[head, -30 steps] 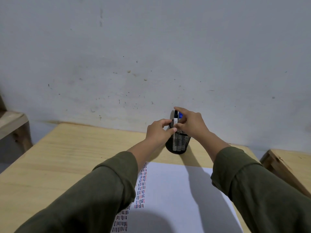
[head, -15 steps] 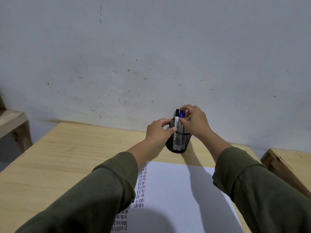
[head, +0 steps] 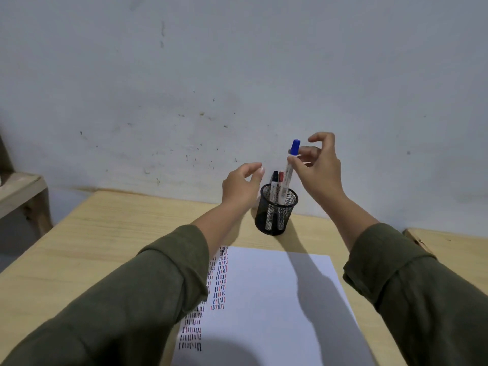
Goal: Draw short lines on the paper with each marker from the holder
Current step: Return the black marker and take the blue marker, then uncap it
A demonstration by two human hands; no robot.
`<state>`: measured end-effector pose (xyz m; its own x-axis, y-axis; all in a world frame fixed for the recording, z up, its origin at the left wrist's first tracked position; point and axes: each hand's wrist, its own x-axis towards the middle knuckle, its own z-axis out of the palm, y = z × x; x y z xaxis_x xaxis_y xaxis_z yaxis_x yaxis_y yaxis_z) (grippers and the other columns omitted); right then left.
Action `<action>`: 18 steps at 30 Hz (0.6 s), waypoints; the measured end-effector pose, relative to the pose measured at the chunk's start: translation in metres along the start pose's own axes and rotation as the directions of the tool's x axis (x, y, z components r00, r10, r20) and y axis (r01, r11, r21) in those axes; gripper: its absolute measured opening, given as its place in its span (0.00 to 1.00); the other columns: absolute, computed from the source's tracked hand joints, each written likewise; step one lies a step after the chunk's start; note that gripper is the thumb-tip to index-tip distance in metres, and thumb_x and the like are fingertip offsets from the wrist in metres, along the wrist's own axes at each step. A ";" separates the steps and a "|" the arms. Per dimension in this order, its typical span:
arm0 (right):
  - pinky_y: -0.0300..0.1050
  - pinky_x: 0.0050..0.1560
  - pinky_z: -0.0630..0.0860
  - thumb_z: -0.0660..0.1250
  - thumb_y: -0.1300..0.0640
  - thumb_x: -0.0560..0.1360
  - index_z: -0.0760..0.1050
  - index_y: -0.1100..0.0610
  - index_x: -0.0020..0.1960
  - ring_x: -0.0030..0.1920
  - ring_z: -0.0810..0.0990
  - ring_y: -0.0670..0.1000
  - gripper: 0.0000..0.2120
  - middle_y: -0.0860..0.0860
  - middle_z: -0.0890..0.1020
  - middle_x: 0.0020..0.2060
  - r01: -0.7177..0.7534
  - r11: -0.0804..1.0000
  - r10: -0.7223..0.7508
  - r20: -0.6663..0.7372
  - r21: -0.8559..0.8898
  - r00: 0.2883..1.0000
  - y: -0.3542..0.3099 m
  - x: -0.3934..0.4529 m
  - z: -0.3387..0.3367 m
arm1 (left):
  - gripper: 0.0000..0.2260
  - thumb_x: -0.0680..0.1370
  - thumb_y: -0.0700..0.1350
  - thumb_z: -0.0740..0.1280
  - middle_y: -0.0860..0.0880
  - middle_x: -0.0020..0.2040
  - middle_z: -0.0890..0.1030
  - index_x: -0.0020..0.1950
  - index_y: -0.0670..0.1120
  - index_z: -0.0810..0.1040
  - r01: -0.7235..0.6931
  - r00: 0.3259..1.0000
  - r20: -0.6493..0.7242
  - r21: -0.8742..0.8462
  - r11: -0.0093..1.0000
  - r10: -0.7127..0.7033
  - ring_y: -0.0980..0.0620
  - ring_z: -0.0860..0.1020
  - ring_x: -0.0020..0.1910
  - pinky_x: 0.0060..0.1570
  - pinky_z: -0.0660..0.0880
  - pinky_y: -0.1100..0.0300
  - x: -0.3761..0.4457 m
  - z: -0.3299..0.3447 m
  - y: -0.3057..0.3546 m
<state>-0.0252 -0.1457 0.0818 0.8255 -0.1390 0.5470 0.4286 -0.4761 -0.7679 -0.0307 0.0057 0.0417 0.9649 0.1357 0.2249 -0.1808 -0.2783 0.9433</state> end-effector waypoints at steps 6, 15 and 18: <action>0.43 0.45 0.77 0.70 0.60 0.71 0.63 0.55 0.52 0.43 0.83 0.52 0.17 0.49 0.86 0.44 0.027 1.000 -0.022 0.267 -0.012 0.964 -0.039 -0.035 -0.015 | 0.12 0.77 0.49 0.63 0.54 0.54 0.81 0.60 0.53 0.78 -0.085 0.989 0.105 -0.197 0.977 0.107 0.55 0.75 0.59 0.62 0.69 0.60 -0.029 -0.017 0.038; 0.40 0.43 0.72 0.72 0.56 0.71 0.69 0.49 0.57 0.39 0.80 0.46 0.18 0.49 0.85 0.33 -0.075 0.995 0.038 0.464 0.063 0.885 -0.076 -0.095 -0.032 | 0.09 0.77 0.44 0.64 0.56 0.45 0.81 0.53 0.44 0.80 0.115 0.993 0.033 -0.435 0.893 -0.111 0.65 0.75 0.43 0.45 0.72 0.71 -0.089 -0.049 0.047; 0.36 0.37 0.70 0.73 0.54 0.71 0.70 0.46 0.61 0.34 0.78 0.44 0.21 0.50 0.85 0.36 -0.141 0.977 0.037 0.516 0.163 0.856 -0.086 -0.115 -0.041 | 0.08 0.77 0.47 0.63 0.52 0.53 0.81 0.42 0.50 0.80 0.215 0.966 -0.011 -0.524 0.824 -0.259 0.56 0.75 0.53 0.62 0.68 0.57 -0.106 -0.058 0.044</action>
<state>-0.1721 -0.1248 0.0984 0.9118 0.3119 0.2673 0.3623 -0.3042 -0.8810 -0.1521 0.0344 0.0737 0.9767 0.2134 -0.0243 -0.0414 0.2979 0.9537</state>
